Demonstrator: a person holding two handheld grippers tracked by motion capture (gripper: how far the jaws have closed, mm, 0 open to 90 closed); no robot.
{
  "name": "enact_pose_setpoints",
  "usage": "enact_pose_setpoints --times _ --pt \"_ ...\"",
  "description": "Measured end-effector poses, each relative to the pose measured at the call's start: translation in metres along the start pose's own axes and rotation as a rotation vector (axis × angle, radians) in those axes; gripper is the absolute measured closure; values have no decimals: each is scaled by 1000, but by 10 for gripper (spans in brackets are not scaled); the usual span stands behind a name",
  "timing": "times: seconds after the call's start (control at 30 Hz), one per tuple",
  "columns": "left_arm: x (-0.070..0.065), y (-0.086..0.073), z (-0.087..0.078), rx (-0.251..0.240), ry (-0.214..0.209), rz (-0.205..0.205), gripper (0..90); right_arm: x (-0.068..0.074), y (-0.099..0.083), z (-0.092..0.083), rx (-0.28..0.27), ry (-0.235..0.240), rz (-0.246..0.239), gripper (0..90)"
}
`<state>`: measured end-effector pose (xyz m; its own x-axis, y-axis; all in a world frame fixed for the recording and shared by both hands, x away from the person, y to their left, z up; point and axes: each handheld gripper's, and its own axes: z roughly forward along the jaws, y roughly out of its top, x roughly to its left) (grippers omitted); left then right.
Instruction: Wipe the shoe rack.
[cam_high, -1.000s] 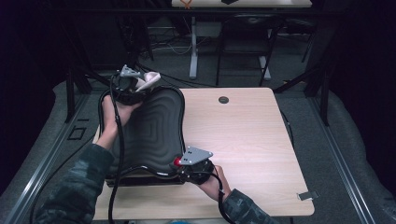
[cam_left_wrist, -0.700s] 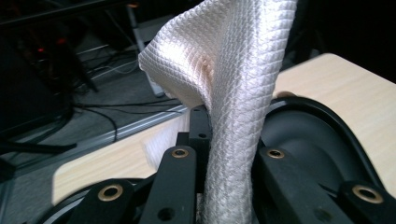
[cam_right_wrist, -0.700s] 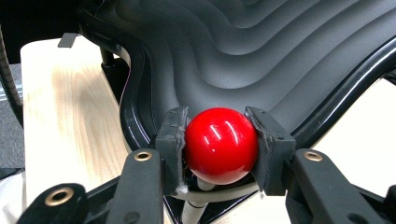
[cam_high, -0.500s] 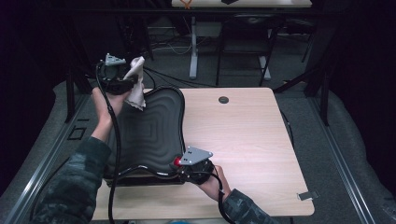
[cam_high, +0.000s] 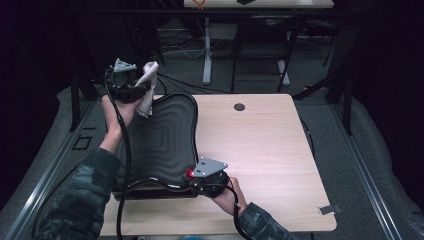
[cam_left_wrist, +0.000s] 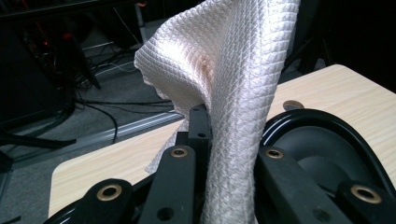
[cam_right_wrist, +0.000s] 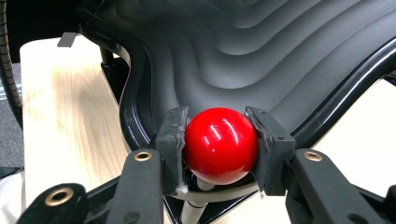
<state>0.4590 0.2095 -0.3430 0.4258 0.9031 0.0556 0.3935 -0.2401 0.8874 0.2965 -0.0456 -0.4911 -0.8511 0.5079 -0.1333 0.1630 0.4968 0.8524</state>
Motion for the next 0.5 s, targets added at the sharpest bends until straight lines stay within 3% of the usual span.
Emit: enact_pose_setpoints --times 0.13,0.23,0.5 --pt "-11 -1 3 7 -42 13 823 0 0 1 -10 -1 3 600" --pt "-27 -8 7 -15 14 71 827 0 0 0 -4 -7 0 600" --pt "-41 -17 30 37 65 45 825 0 0 1 -11 0 0 600"
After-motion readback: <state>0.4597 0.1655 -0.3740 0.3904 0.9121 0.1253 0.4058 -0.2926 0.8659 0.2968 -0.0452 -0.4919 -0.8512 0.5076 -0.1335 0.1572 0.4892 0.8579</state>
